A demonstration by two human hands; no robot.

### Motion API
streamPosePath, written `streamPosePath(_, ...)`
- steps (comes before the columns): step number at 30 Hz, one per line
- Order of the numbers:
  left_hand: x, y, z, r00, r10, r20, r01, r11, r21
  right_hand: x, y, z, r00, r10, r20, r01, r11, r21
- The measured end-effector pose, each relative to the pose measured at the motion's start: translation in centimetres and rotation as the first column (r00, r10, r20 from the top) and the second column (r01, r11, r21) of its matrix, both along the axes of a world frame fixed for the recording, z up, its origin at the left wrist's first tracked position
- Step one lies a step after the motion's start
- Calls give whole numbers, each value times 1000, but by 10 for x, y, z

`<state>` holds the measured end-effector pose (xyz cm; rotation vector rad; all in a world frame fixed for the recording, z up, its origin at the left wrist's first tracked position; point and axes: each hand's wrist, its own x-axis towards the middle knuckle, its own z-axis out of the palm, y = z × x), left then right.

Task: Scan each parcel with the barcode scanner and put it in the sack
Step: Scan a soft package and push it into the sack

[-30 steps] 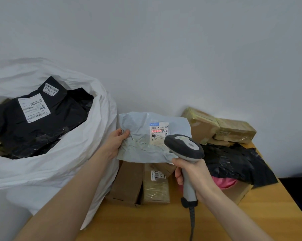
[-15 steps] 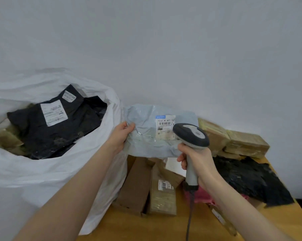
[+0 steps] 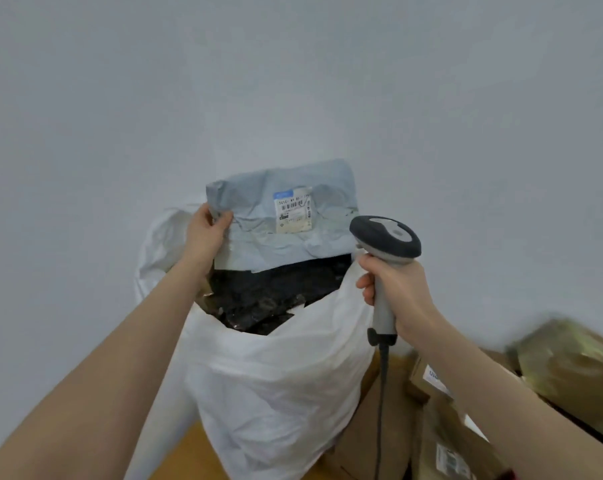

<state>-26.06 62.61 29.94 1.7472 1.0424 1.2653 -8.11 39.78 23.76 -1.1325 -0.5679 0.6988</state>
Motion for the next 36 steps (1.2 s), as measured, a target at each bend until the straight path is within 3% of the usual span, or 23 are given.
streamPosePath(2,-22,17,-11,954,177,-242,-190,981,-31,-8,20,-4,1000,27,-9,-28,999,-22)
streamPosePath(4,-28,22,-16,886,310,-346,-281,951,131,-14,39,-10,999,34,-10,-35,997,-62)
streamPosePath(6,-18,22,-17,845,380,-375,-201,877,437,-18,57,-16,999,34,-3,-34,994,-105)
streamPosePath(8,8,18,-20,762,336,-554,42,828,559,-21,72,-20,999,35,-15,-36,993,-117)
streamPosePath(11,54,14,-48,430,230,-873,308,872,381,-23,89,-27,998,28,-52,-35,991,-130)
streamPosePath(14,68,28,-89,136,188,-973,307,926,221,-19,97,-36,998,20,-60,-29,988,-154)
streamPosePath(16,55,47,-107,39,182,-983,230,955,186,-12,97,-41,998,3,-66,-14,984,-177)
streamPosePath(21,30,90,-111,74,86,-994,60,994,90,4,94,-52,997,-34,-73,18,977,-212)
streamPosePath(26,48,82,-115,62,32,-998,105,994,39,13,91,-55,995,-55,-80,35,973,-229)
streamPosePath(29,56,79,-99,102,47,-994,106,993,58,20,82,-53,993,-61,-97,38,974,-224)
streamPosePath(36,121,19,-72,437,265,-860,164,916,365,37,30,-59,983,-117,-141,84,972,-219)
